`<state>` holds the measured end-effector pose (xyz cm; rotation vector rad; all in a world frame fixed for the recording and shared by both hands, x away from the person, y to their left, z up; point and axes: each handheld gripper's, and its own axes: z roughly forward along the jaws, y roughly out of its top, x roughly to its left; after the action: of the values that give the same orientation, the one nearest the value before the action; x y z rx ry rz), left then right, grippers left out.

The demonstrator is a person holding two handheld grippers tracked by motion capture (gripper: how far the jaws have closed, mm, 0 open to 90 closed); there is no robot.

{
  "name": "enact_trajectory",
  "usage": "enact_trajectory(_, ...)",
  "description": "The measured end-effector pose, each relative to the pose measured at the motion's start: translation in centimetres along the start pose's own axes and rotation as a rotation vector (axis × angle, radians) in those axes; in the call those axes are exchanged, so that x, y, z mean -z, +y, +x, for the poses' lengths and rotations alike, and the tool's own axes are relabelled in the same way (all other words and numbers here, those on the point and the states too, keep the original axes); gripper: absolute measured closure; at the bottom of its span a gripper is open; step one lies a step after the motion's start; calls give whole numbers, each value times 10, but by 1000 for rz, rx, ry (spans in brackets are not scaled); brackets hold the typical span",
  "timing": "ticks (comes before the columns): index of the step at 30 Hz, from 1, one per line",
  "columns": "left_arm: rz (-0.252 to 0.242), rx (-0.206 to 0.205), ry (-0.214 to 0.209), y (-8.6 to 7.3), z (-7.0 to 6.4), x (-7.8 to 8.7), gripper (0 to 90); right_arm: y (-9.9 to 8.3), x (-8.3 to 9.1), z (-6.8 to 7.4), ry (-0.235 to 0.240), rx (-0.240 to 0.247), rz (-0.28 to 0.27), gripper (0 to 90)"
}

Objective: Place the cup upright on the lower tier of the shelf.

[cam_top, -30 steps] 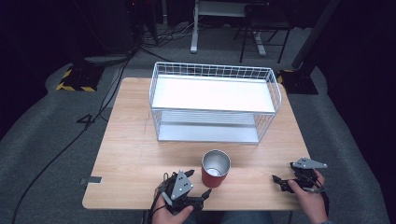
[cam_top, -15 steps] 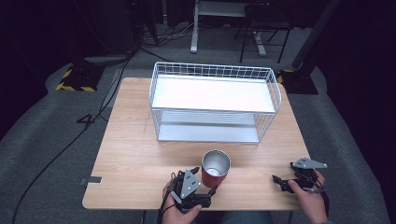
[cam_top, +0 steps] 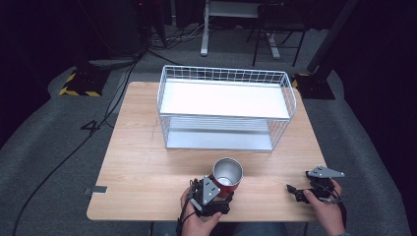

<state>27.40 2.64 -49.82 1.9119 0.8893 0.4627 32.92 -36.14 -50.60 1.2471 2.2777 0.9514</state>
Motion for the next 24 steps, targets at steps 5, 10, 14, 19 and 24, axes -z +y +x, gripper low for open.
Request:
enact_trajectory(5,1,2,13,3,-2,-5,148,0,0,0,0,0,0,10)
enact_trajectory(10,17,30,49,7,-7,-13,136,0,0,0,0,0,0,10)
enact_trajectory(14,33,47,70,9,-9,-17,138,0,0,0,0,0,0,10)
enact_trajectory(19,28,67,89,10,-12,-20,145,0,0,0,0,0,0,10)
enact_trajectory(24,32,64,96,10,-13,-20,160,0,0,0,1,0,0,10)
